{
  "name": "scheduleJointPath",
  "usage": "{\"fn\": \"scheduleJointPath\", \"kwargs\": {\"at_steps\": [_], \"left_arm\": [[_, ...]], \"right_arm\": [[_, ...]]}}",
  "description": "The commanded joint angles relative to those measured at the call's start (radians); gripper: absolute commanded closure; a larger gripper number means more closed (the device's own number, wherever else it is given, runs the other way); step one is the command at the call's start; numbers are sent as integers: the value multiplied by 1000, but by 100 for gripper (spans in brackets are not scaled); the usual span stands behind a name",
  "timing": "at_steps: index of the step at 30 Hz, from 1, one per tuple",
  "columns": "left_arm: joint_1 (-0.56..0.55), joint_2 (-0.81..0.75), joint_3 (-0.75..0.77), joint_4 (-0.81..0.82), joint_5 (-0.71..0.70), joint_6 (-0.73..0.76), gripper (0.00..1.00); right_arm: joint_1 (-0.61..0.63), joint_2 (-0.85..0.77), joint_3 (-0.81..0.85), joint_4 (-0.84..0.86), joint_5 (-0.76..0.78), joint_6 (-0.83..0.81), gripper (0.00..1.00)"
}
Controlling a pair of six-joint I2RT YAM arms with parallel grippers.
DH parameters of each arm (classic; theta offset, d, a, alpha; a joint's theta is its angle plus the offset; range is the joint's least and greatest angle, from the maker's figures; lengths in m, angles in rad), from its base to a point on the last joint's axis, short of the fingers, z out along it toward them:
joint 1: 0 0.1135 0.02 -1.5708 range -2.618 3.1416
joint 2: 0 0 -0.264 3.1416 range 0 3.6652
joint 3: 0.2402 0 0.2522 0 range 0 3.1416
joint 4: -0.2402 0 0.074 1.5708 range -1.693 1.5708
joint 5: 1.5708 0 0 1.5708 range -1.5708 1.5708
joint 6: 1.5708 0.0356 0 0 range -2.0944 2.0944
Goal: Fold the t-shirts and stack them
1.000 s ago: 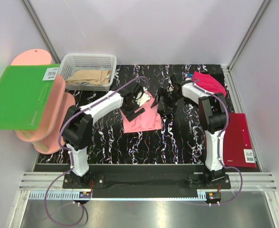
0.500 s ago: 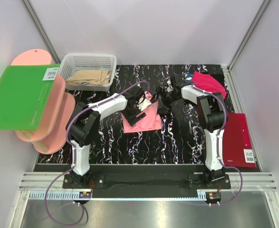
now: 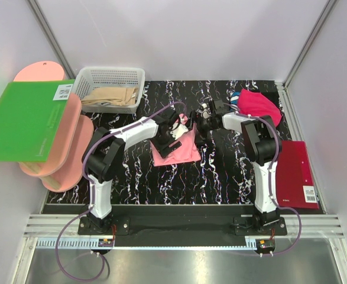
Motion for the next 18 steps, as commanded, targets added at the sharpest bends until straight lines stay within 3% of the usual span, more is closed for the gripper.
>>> {"fn": "scheduleJointPath", "kwargs": {"at_steps": [1, 7, 14, 17, 18], "left_arm": [[-7, -7, -4, 36, 26, 9, 24], [-8, -13, -12, 36, 22, 18, 24], [-8, -14, -12, 36, 25, 28, 25], [-8, -17, -7, 36, 32, 25, 25], [-8, -23, -6, 36, 33, 22, 24]], "right_arm": [[60, 136, 28, -104, 167, -103, 17], [76, 182, 71, -107, 130, -94, 29], [86, 214, 91, -98, 64, -85, 50], [89, 212, 81, -77, 43, -76, 69], [89, 206, 75, -69, 38, -71, 80]]}}
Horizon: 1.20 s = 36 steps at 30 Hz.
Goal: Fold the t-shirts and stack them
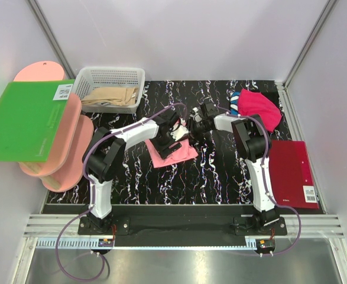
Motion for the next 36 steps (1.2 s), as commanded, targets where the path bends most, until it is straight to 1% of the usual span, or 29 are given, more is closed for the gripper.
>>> {"fn": "scheduleJointPath", "kwargs": {"at_steps": [1, 3, 4, 8, 11, 12, 14, 15, 16, 17, 19, 23, 26, 28, 31, 36], "left_arm": [[-3, -30, 8, 37, 29, 5, 24], [3, -57, 14, 35, 27, 5, 25], [8, -71, 31, 26, 33, 2, 24], [52, -154, 118, -40, 41, -16, 22], [95, -246, 181, -98, 40, -25, 19], [109, -302, 194, -110, 43, -24, 18], [165, -361, 223, -141, 44, -27, 12], [190, -423, 229, -152, 55, -27, 11], [240, -451, 234, -172, 81, -26, 7], [264, -477, 232, -180, 83, -24, 3], [313, -546, 190, -198, 73, -15, 1], [336, -680, 32, -195, 64, 5, 2], [342, -735, -87, -174, 64, -3, 2], [347, -754, -122, -163, 70, -7, 3], [354, -769, -170, -146, 84, -13, 3], [363, -767, -210, -126, 109, -24, 4]], "right_arm": [[36, 62, -54, -33, 90, -40, 87], [36, 42, -63, -28, 82, -42, 97], [36, 33, -67, -22, 75, -43, 100], [33, -31, -64, -19, 53, -42, 100], [27, -87, -37, -21, 35, -27, 100], [18, -113, -29, -21, 32, -23, 100], [4, -130, -6, -22, 26, -14, 100], [-13, -139, 9, -24, 15, -11, 100], [-25, -142, 15, -22, 12, -8, 100], [-39, -143, 21, -22, 4, -2, 100], [-83, -151, 43, -22, -8, 3, 100], [-160, -168, 95, -24, -28, 18, 100], [-215, -174, 162, -59, -42, 16, 100], [-263, -179, 187, -73, -48, 22, 100], [-303, -200, 235, -81, -56, 42, 100], [-398, -186, 370, -102, -86, 87, 100]]}}
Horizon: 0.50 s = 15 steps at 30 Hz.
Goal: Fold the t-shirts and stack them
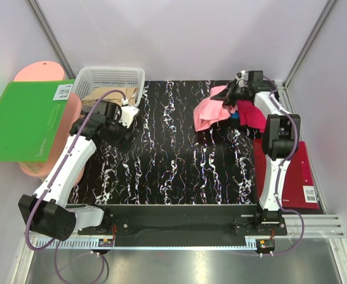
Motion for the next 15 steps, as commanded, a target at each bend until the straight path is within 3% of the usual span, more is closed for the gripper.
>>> {"fn": "scheduleJointPath", "kwargs": {"at_steps": [1, 10, 15], "left_arm": [[11, -28, -18, 57, 45, -12, 4], [37, -53, -153, 112, 64, -14, 5], [58, -53, -173, 119, 71, -9, 5]], "right_arm": [[-58, -70, 141, -9, -87, 64, 100], [-182, 27, 478, -63, -132, 160, 100], [-295, 42, 546, -65, -138, 211, 100]]}}
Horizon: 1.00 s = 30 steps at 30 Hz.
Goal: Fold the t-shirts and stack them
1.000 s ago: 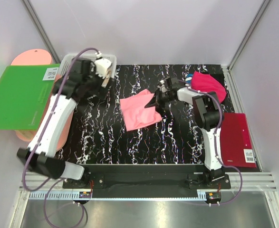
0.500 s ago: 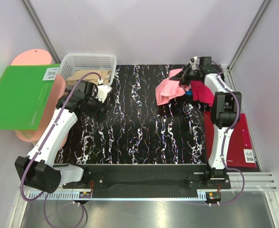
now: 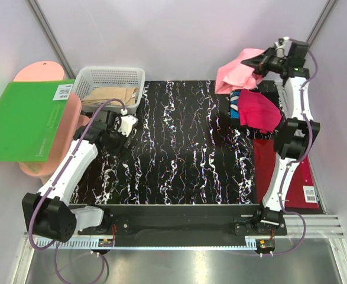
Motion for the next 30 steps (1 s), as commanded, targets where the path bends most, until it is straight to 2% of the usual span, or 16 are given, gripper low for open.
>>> {"fn": "scheduleJointPath", "kwargs": {"at_steps": [1, 6, 20, 23, 30], "left_arm": [[19, -34, -5, 62, 37, -2, 5], [38, -8, 8, 69, 49, 1, 5], [58, 5, -1, 76, 68, 5, 6], [61, 4, 5, 76, 69, 8, 6], [62, 15, 23, 76, 91, 7, 6]], "right_arm": [[-99, 7, 48, -7, -45, 66, 100], [-163, 4, -18, -4, -29, 64, 100], [-182, 47, -70, -5, -19, 44, 100], [-183, 15, -140, -14, -11, 11, 100], [-189, -105, -430, -171, 167, -175, 100]]}}
